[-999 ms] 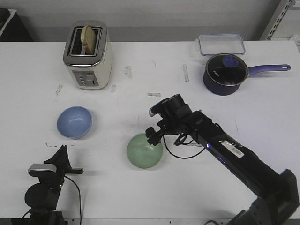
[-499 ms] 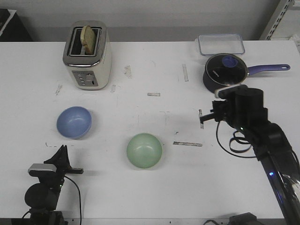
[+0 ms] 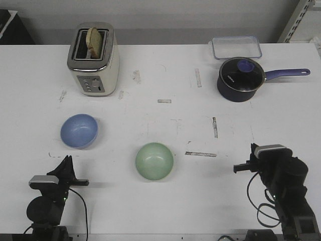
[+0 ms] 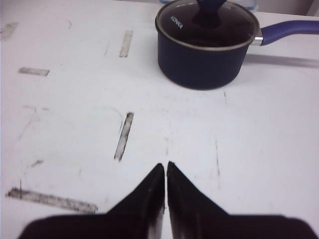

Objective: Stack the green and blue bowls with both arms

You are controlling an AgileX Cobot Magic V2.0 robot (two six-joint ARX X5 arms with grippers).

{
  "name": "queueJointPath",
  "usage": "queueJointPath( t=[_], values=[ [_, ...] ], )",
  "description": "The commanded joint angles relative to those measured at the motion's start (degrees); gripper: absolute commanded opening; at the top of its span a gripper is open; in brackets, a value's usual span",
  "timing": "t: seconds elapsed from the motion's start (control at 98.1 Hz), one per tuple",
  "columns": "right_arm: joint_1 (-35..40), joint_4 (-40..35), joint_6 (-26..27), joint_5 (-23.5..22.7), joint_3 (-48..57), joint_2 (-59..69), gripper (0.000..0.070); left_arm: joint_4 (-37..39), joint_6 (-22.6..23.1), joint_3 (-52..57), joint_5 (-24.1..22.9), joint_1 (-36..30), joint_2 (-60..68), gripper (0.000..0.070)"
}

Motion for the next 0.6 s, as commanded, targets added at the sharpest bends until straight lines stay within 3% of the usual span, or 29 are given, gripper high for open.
queueJointPath(
  t=[0.0,0.092,0.204,0.418,0.591],
  values=[
    [0.09,1.77,-0.37,-0.02,-2.14,-2.64,0.0,0.96,-1.73,-0.87,-0.17,0.07,-0.11,0.0001],
    [0.09,3.82,1.07,-0.02,-5.6,-6.78,0.0,0.96,-4.5,1.09,-0.15,0.07,-0.09,0.0001],
    [0.09,4.59,1.51,0.17,-7.91,-9.99,0.0,0.92,-3.87,5.97,-0.17,0.07,0.11,0.0001],
    [0.09,4.81,1.49,0.37,-8.22,-10.38,0.0,0.87,6.58,23.26,-2.21,0.07,6.95,0.0001],
    [0.09,4.81,1.51,0.37,-8.24,-10.38,0.0,0.26,11.47,40.52,-8.24,0.09,20.26,0.0003]
  ],
)
